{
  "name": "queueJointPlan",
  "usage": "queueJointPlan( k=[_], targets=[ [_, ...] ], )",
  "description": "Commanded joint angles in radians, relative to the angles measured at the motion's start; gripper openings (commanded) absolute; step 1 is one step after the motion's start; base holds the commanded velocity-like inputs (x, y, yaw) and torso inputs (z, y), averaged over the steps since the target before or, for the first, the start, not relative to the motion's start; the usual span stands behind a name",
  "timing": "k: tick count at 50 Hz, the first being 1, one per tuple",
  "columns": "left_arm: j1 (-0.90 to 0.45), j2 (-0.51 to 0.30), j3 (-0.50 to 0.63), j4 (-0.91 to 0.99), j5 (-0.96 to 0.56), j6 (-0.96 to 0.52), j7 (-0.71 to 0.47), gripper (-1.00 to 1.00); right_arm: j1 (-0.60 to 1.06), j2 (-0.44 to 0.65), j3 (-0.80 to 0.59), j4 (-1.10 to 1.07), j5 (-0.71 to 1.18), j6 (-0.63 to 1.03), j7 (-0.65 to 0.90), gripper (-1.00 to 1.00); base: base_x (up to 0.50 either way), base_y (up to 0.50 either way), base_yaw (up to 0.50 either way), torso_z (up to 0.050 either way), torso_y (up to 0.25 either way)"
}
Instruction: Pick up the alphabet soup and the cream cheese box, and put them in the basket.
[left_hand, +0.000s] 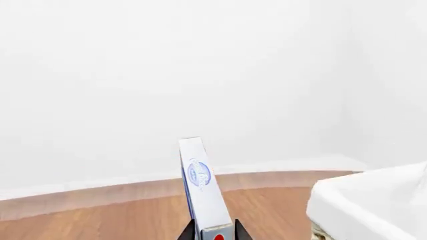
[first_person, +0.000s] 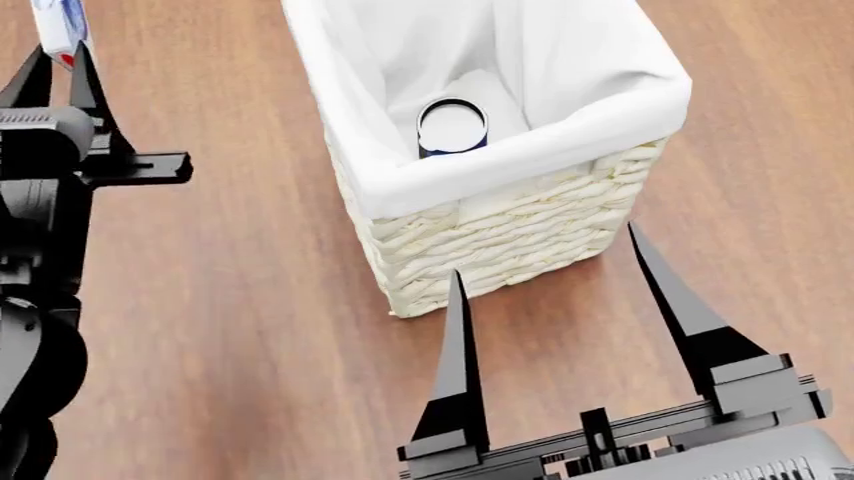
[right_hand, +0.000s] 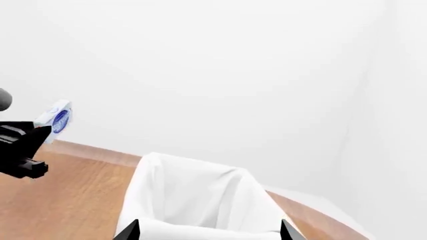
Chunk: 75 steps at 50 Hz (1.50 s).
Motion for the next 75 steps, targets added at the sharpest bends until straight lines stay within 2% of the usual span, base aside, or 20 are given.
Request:
queueJointPlan(
  k=[1, 7, 9, 14, 15, 20, 22, 25, 26, 30, 31, 38, 42, 54, 56, 75],
  targets=[
    [-0.215, -0.008, -0.024, 0.006, -0.024, -0.049, 0.054, -1.0, -0.001, -0.009, -0.001, 0.013, 0.002, -0.002, -0.008, 1.0, 0.0, 0.0, 0.0, 0.0, 0.0],
    [-0.382, 0.07, 0.001, -0.23, -0.005, 0.024, 0.164, -1.0, 0.003, -0.018, -0.004, 0.018, 0.002, 0.009, -0.015, 1.0, 0.0, 0.0, 0.0, 0.0, 0.002],
    [-0.473, 0.111, 0.026, -0.352, -0.017, 0.044, 0.278, -1.0, 0.003, -0.021, -0.005, 0.017, 0.001, 0.013, -0.015, 1.0, 0.0, 0.0, 0.0, 0.0, 0.0],
    [-0.642, 0.192, 0.054, -0.613, -0.008, 0.131, 0.443, -1.0, 0.006, -0.021, -0.005, 0.013, 0.001, 0.024, -0.013, 1.0, 0.0, 0.0, 0.0, 0.0, 0.0],
    [-0.686, 0.211, 0.058, -0.676, -0.026, 0.126, 0.522, -1.0, 0.003, -0.02, -0.006, 0.008, -0.001, 0.028, -0.01, 1.0, 0.0, 0.0, 0.0, 0.0, 0.0],
    [-0.805, 0.272, 0.073, -0.895, -0.043, 0.158, 0.695, -1.0, 0.002, -0.02, -0.006, 0.0, -0.001, 0.036, -0.006, 1.0, 0.0, 0.0, 0.0, 0.0, 0.002],
    [-0.813, 0.271, 0.109, -0.866, -0.043, 0.098, 0.8, -1.0, 0.003, -0.02, -0.005, 0.003, 0.002, 0.037, -0.006, 1.0, 0.0, 0.0, 0.0, 0.0, 0.0],
    [-0.778, 0.228, 0.167, -0.678, -0.059, -0.061, 0.904, -1.0, 0.002, -0.022, -0.007, 0.002, -0.001, 0.04, -0.006, 1.0, 0.0, 0.0, 0.0, 0.0, 0.0],
    [-0.79, 0.227, 0.169, -0.656, -0.084, -0.136, 0.925, -1.0, 0.001, -0.023, -0.008, 0.001, -0.001, 0.04, -0.007, 1.0, 0.0, 0.0, 0.0, 0.0, 0.0],
    [-0.817, 0.239, 0.182, -0.685, -0.101, -0.194, 0.981, -1.0, -0.004, -0.023, -0.009, 0.001, -0.004, 0.038, -0.006, 1.0, 0.0, 0.0, 0.0, 0.0, 0.0],
    [-0.809, 0.222, 0.164, -0.622, -0.173, -0.291, 1.05, -1.0, -0.005, -0.022, -0.009, 0.0, -0.003, 0.036, -0.006, 1.0, 0.0, 0.0, 0.0, 0.0, 0.0],
    [-0.779, 0.196, 0.203, -0.545, -0.176, -0.36, 1.075, -1.0, -0.011, -0.017, -0.006, -0.002, -0.004, 0.029, -0.004, 1.0, 0.0, 0.0, 0.0, 0.0, 0.001],
    [-0.754, 0.17, 0.216, -0.475, -0.214, -0.419, 1.141, -1.0, -0.019, -0.015, -0.006, 0.004, -0.006, 0.018, -0.002, 1.0, 0.0, 0.0, 0.0, 0.0, 0.0],
    [-0.732, 0.172, 0.255, -0.498, -0.189, -0.39, 1.177, -1.0, -0.022, -0.011, -0.002, -0.003, -0.004, 0.02, 0.001, 1.0, 0.0, 0.0, 0.0, 0.0, 0.001],
    [-0.707, 0.155, 0.264, -0.449, -0.193, -0.402, 1.179, -1.0, -0.021, -0.01, -0.002, -0.006, -0.004, 0.024, 0.002, 1.0, 0.0, 0.0, 0.0, 0.0, 0.0],
    [-0.697, 0.171, 0.293, -0.51, -0.176, -0.366, 1.217, -1.0, -0.03, 0.0, 0.002, -0.022, -0.008, 0.03, 0.012, 1.0, 0.0, 0.0, 0.0, 0.001, 0.001]
  ],
)
